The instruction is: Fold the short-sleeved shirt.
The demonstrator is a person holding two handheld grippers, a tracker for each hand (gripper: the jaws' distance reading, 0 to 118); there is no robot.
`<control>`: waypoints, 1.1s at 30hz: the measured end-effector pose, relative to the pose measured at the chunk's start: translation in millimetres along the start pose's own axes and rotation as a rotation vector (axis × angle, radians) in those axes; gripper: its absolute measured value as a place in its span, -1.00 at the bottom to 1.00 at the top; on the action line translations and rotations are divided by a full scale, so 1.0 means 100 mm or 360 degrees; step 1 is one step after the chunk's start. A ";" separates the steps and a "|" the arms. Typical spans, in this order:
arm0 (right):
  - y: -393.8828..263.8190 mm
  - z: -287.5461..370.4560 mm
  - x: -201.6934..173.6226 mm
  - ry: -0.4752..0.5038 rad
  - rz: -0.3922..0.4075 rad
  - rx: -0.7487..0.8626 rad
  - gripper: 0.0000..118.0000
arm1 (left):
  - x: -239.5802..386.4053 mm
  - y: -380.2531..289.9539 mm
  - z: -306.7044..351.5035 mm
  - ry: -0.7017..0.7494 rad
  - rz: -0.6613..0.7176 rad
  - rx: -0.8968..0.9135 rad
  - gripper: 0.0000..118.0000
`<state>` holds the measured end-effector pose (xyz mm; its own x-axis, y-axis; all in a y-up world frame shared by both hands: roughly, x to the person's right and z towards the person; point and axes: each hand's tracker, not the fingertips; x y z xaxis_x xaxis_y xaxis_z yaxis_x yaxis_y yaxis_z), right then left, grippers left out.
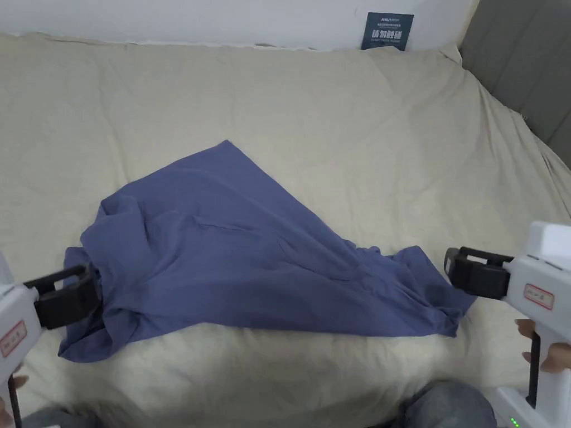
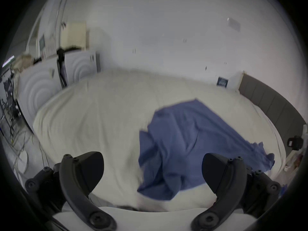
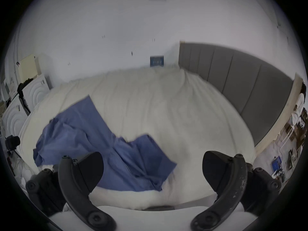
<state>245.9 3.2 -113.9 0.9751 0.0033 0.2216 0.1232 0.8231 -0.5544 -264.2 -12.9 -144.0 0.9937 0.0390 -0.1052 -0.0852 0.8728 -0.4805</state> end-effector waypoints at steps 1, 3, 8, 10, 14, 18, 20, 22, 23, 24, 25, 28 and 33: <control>0.04 0.11 -0.03 0.0029 -0.0003 0.0082 1.00 | 0.05 0.07 0.06 -0.0006 -0.0004 0.0062 1.00; 0.12 0.35 -0.11 0.0076 -0.0010 0.0245 1.00 | 0.16 0.17 0.17 -0.0029 -0.0013 0.0232 1.00; 0.13 0.67 -0.39 0.0110 0.0019 0.0434 1.00 | 0.51 0.22 0.36 0.0058 -0.0299 0.0590 1.00; 0.09 0.71 -0.46 0.0124 0.0016 0.0501 1.00 | 0.59 0.23 0.44 0.0019 -0.0334 0.0662 1.00; 0.02 0.76 -0.56 0.0121 0.0050 0.0551 0.61 | 0.67 0.23 0.51 -0.0056 -0.0280 0.0702 0.80; 0.00 0.72 -0.53 0.0161 0.0016 0.0550 -0.74 | 0.72 0.24 0.46 -0.0070 -0.0281 0.0689 -0.57; -0.02 0.70 -0.52 0.0164 0.0022 0.0538 -0.90 | 0.72 0.23 0.42 -0.0065 -0.0247 0.0629 -0.95; -0.03 0.70 -0.51 0.0200 0.0044 0.0543 -0.97 | 0.70 0.23 0.41 -0.0104 -0.0215 0.0594 -1.00; -0.03 0.69 -0.53 0.0193 0.0045 0.0541 -0.97 | 0.73 0.23 0.41 -0.0102 -0.0223 0.0560 -1.00; -0.03 0.68 -0.54 0.0195 0.0054 0.0540 -0.98 | 0.73 0.24 0.39 -0.0120 -0.0231 0.0544 -1.00; -0.02 0.67 -0.53 0.0197 0.0059 0.0539 -0.98 | 0.73 0.25 0.37 -0.0142 -0.0248 0.0524 -1.00; 0.01 0.86 -0.84 0.0196 0.0052 0.0531 -0.98 | 0.82 0.42 0.24 -0.0220 -0.0346 0.0399 -1.00; 0.07 0.73 -0.70 0.0190 0.0029 0.0523 -0.98 | 1.02 0.97 -0.28 -0.0393 -0.0387 0.0255 -1.00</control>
<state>165.0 50.2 -74.9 0.9937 -0.0309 0.1077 0.0586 0.9625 -0.2650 -172.6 62.5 -225.6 0.9728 -0.0796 0.2177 0.1485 0.9352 -0.3215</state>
